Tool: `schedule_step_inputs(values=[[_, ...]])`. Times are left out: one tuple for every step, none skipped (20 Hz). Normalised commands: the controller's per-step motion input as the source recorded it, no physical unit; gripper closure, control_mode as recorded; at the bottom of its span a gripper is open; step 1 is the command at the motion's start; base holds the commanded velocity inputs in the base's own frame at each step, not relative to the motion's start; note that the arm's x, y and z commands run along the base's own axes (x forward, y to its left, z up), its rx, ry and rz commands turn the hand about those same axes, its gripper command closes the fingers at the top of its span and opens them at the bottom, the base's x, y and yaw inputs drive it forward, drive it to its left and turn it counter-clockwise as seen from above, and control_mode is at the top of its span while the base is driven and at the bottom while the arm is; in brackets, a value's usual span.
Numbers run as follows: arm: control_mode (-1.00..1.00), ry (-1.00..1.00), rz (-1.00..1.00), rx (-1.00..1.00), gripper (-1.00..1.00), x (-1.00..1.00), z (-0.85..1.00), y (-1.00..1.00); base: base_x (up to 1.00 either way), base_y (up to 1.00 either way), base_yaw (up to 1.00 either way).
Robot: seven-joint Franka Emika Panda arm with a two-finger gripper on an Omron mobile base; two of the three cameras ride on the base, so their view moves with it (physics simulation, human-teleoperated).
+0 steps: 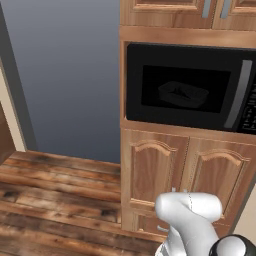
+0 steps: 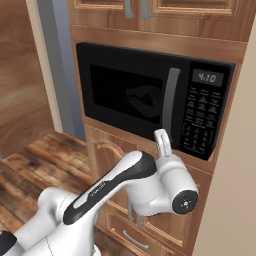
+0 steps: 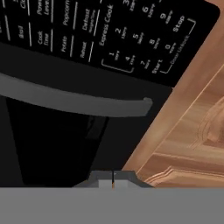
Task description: Place the tupperware containing the fish and garlic meal in the microwave. Close the microwave door and press the start button to reheat the meal.
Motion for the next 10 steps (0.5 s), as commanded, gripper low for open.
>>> schedule_step_inputs(values=[[-1.00,0.02,-0.04,0.05,1.00,0.16,0.00,-0.10,0.00,0.00,0.00],[-1.00,0.02,-0.03,0.04,1.00,0.14,0.00,-0.13,0.00,0.00,0.00],[-1.00,0.02,-0.03,0.03,1.00,0.14,0.00,-0.16,0.00,0.00,0.00],[-1.00,0.02,-0.02,0.03,1.00,0.13,0.00,-0.16,0.00,0.00,0.00],[-1.00,0.03,-0.02,0.02,1.00,0.13,0.00,-0.16,0.00,0.00,0.00],[-1.00,0.04,-0.02,0.01,1.00,0.14,0.00,-0.16,0.00,0.00,0.00],[-1.00,0.06,-0.01,0.01,1.00,0.16,0.00,-0.16,0.00,0.00,0.00],[-1.00,0.07,-0.01,0.01,1.00,0.19,-0.01,-0.16,0.00,0.00,0.00],[-1.00,0.07,-0.01,0.01,1.00,0.20,-0.03,-0.14,0.00,0.00,0.00],[-1.00,0.07,-0.01,0.01,1.00,0.21,-0.04,-0.14,0.00,0.00,0.00]])
